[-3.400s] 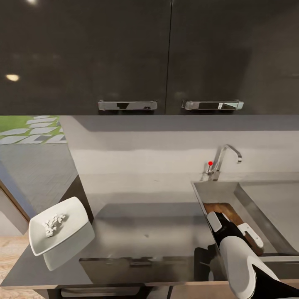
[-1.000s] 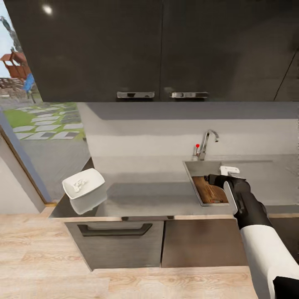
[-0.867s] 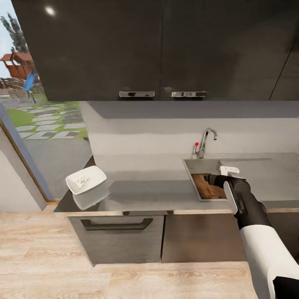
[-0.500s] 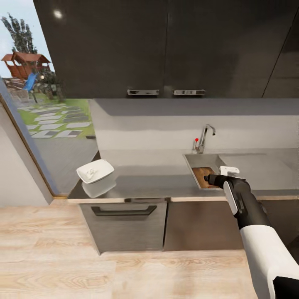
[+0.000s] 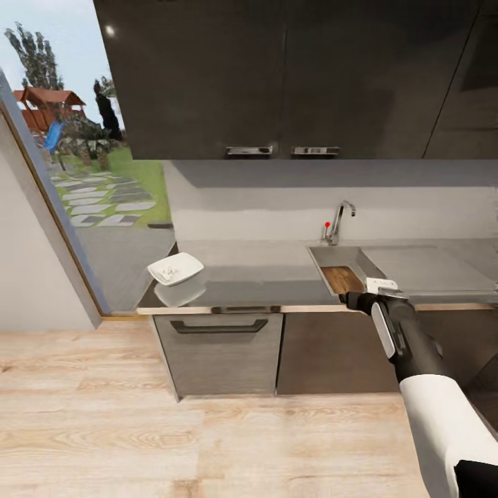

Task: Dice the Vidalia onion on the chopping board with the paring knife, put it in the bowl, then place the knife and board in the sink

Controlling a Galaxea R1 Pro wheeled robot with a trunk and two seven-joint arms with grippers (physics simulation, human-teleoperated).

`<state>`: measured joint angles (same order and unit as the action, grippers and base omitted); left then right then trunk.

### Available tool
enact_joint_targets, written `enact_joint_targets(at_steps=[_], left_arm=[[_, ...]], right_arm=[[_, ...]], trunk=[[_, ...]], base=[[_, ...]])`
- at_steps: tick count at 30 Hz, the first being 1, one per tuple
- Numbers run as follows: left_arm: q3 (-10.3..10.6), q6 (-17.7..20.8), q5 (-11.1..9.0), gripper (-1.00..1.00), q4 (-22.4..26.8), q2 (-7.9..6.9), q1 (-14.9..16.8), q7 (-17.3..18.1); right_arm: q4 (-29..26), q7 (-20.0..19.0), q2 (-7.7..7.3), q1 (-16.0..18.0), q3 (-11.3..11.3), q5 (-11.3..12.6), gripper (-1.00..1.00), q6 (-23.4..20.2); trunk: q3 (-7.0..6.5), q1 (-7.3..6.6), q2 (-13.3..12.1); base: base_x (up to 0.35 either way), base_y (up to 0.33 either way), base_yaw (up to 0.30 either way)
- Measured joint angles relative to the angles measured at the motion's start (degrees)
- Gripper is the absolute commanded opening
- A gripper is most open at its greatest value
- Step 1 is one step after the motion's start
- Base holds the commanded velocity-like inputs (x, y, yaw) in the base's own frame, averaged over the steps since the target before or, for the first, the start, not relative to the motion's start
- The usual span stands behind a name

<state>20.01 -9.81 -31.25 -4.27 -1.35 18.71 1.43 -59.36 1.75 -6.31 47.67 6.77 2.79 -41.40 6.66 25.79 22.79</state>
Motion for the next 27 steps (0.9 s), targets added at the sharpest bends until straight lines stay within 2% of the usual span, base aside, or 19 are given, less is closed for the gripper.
enact_joint_targets(at_steps=[5,10,15,17,19,20,22,23,24,25,27], left_arm=[[0.00,-0.04,-0.01,1.00,0.01,-0.04,0.00,0.00],[0.00,0.01,0.00,1.00,0.01,-0.01,0.00,0.00],[0.00,0.03,0.00,1.00,0.01,-0.05,0.00,0.00],[0.00,0.03,0.00,1.00,0.00,-0.02,0.00,0.00],[0.00,0.02,0.00,1.00,0.00,0.00,0.00,0.00],[0.00,-0.02,0.01,1.00,0.02,0.00,0.00,0.04],[0.00,-0.07,0.09,1.00,0.12,0.00,0.00,0.06],[0.00,-0.10,0.16,1.00,0.18,0.00,0.00,0.07],[0.04,-0.12,0.22,1.00,0.29,0.05,0.00,0.04],[0.06,-0.13,0.25,1.00,0.38,0.03,0.00,0.03],[0.03,-0.18,0.35,1.00,1.01,0.00,0.00,0.06]], right_arm=[[3.81,-0.07,-0.05,0.00,0.03,-0.60,1.00,1.37],[12.50,-0.02,-0.10,-0.01,0.09,-3.06,1.00,8.76],[17.78,0.05,-0.04,0.01,0.06,-4.70,1.00,13.18],[23.23,0.06,-0.05,-0.01,0.03,-5.07,1.00,18.66],[30.81,0.03,-0.04,-0.01,-0.07,-5.99,1.00,27.66],[36.35,0.02,0.08,-0.05,-0.21,-6.67,1.00,34.22],[45.05,0.02,0.44,-0.07,-0.73,-8.14,1.00,43.54],[49.34,-0.05,0.72,-0.09,-0.89,-9.41,1.00,48.55],[53.76,-0.13,1.11,-0.18,-1.07,-11.85,1.00,55.15],[55.50,-0.20,1.31,-0.54,-1.09,-13.41,1.00,58.38],[57.43,-0.28,1.68,-5.17,-1.15,-15.50,1.00,62.43]], trunk=[[0.00,-0.01,-0.01],[0.01,-0.03,-0.01],[0.01,-0.04,0.00],[0.01,-0.04,-0.01],[0.01,-0.04,-0.01],[0.02,-0.04,0.00],[0.02,-0.04,0.00],[0.02,-0.04,0.00],[0.02,-0.04,0.00],[0.01,-0.04,0.00],[0.02,-0.04,0.00]], base=[[-0.279,0.008,0.000],[-0.055,0.001,0.000],[-0.005,0.000,0.000],[0.000,0.000,0.000],[0.000,0.000,0.000],[0.000,0.000,0.000],[0.000,0.000,0.000],[0.000,0.000,0.000],[0.000,0.000,0.000],[0.000,0.000,0.000],[0.000,0.000,0.000]])
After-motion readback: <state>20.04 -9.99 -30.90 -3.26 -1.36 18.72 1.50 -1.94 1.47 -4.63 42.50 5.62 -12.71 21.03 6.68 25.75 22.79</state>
